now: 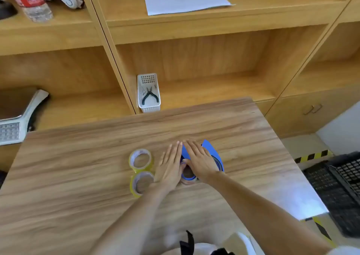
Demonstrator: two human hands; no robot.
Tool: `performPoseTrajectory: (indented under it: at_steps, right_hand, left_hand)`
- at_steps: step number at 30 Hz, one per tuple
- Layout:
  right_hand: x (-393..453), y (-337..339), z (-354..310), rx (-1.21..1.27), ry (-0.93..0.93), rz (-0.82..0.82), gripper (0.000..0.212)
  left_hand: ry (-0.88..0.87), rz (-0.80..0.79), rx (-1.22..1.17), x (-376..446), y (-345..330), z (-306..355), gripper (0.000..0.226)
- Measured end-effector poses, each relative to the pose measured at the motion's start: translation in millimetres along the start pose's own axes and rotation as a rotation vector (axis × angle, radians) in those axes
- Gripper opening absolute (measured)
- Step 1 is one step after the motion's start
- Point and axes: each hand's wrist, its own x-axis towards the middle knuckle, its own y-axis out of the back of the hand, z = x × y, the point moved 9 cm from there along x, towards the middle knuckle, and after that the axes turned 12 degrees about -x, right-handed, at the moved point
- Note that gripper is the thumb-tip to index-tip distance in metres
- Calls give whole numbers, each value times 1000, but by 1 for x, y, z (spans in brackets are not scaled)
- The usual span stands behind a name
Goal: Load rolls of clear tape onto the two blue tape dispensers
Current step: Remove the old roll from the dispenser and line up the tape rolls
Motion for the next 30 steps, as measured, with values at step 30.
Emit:
performPoseTrajectory:
  at_steps: [30]
  right_hand:
    - [-10, -54, 19, -108, 20, -189, 79]
  left_hand:
    - [-49, -411, -169, -19, -37, -28, 99]
